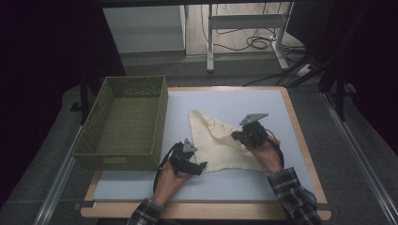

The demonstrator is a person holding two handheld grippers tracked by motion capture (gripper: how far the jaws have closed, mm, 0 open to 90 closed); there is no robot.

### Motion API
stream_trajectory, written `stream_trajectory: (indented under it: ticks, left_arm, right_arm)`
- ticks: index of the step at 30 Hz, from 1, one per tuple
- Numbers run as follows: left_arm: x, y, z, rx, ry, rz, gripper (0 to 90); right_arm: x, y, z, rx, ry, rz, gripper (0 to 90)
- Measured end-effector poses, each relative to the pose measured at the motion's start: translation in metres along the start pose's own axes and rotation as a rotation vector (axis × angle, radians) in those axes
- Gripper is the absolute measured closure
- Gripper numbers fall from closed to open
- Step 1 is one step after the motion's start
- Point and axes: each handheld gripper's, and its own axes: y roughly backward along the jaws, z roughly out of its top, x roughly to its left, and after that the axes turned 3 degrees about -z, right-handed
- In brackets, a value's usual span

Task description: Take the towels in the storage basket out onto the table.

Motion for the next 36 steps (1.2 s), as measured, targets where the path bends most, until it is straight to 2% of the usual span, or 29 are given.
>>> stream_trajectory:
  ticks: [5,8,11,13,16,20,21,23,24,26,30,32,33,34,35,36]
  left_arm:
    - [0.0,0.0,0.0,0.0,0.0,0.0,13.7]
    - [0.0,0.0,0.0,0.0,0.0,0.0,13.7]
    - [0.0,0.0,0.0,-0.001,0.0,0.0,13.7]
    - [0.0,0.0,0.0,-0.001,0.002,-0.001,13.7]
    - [0.0,0.0,0.0,-0.001,0.004,-0.004,13.6]
    - [0.0,0.002,0.001,0.015,0.01,-0.004,12.7]
    - [-0.001,0.004,0.002,0.02,0.01,-0.003,15.3]
    - [-0.004,0.009,0.001,0.013,-0.011,-0.017,26.2]
    - [-0.007,0.012,0.001,0.012,-0.021,-0.028,26.8]
    - [-0.014,0.016,-0.001,0.009,-0.051,-0.063,36.8]
    - [-0.025,0.022,-0.004,0.004,-0.074,-0.115,45.6]
    - [-0.03,0.025,-0.005,0.003,-0.081,-0.125,46.5]
    - [-0.034,0.024,-0.007,0.014,-0.102,-0.114,47.9]
    - [-0.034,0.024,-0.007,0.014,-0.102,-0.114,47.9]
    - [-0.035,0.022,-0.007,0.023,-0.11,-0.102,47.9]
    - [-0.036,0.02,-0.008,0.032,-0.115,-0.095,48.0]
  right_arm:
    - [-0.041,0.014,0.019,-0.014,-0.054,-0.086,85.6]
    - [-0.066,0.023,0.032,-0.03,-0.081,-0.156,84.8]
    - [-0.085,0.034,0.041,-0.064,-0.141,-0.211,76.4]
    - [-0.091,0.042,0.043,-0.082,-0.173,-0.206,74.5]
    - [-0.089,0.05,0.038,-0.084,-0.174,-0.189,72.7]
    - [-0.075,0.054,0.016,-0.065,-0.172,-0.13,69.2]
    - [-0.069,0.055,0.008,-0.052,-0.165,-0.114,68.2]
    - [-0.061,0.057,-0.009,-0.034,-0.163,-0.088,66.7]
    - [-0.057,0.058,-0.018,-0.02,-0.165,-0.079,66.4]
    - [-0.052,0.062,-0.037,0.0,-0.171,-0.072,66.4]
    - [-0.041,0.077,-0.078,0.032,-0.207,-0.055,66.4]
    - [-0.037,0.084,-0.094,0.043,-0.217,-0.063,66.4]
    - [-0.034,0.088,-0.102,0.044,-0.223,-0.063,65.8]
    - [-0.034,0.088,-0.102,0.044,-0.223,-0.063,65.8]
    - [-0.029,0.093,-0.116,0.052,-0.234,-0.07,61.8]
    - [-0.027,0.095,-0.122,0.059,-0.235,-0.074,60.4]
